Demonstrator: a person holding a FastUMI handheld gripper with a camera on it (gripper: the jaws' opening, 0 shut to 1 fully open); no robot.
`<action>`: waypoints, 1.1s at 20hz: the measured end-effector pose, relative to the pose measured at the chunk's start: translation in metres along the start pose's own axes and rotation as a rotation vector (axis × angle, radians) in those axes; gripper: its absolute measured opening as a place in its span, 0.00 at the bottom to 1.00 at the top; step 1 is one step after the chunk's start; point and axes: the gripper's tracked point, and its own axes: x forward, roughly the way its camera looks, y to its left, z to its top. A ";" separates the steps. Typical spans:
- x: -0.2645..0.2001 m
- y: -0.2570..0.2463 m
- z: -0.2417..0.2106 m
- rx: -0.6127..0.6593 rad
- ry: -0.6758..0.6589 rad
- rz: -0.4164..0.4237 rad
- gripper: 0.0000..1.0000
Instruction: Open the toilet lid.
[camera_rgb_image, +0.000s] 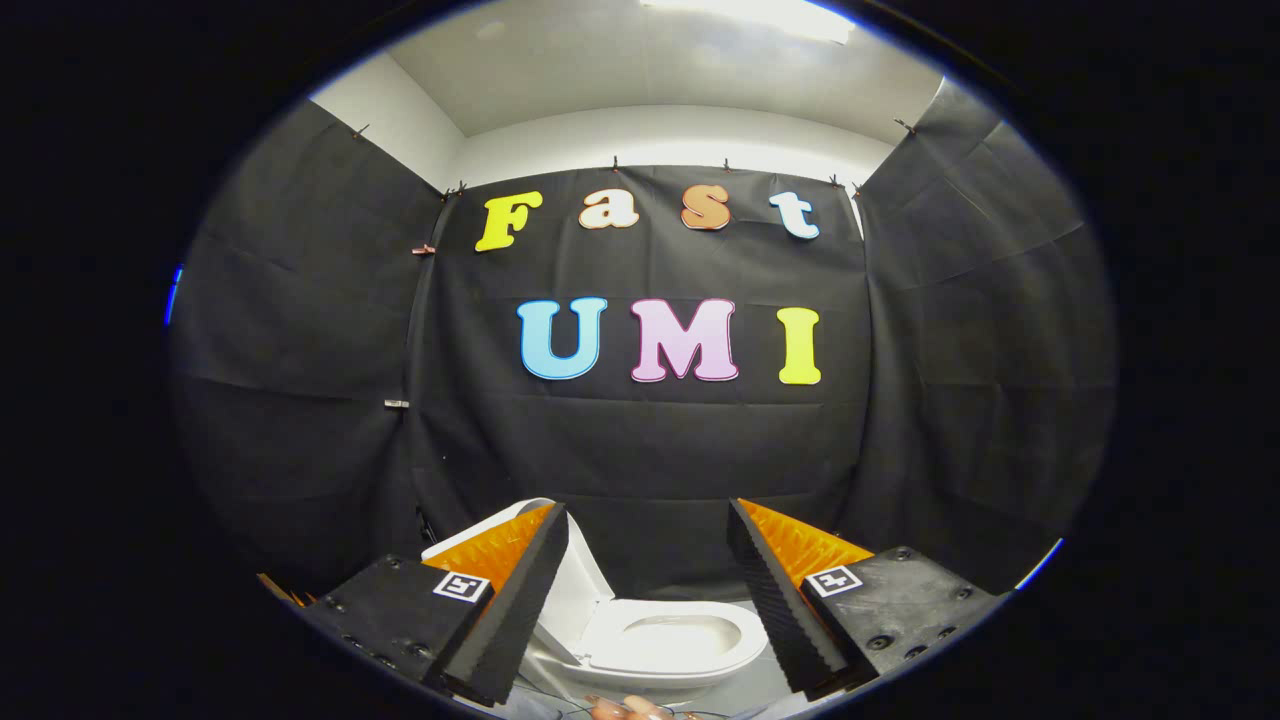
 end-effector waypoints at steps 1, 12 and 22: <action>0.000 0.000 0.001 0.001 -0.003 0.002 0.99; -0.005 0.000 0.003 0.003 -0.009 0.000 0.98; -0.002 -0.004 0.000 0.020 0.006 -0.006 0.99</action>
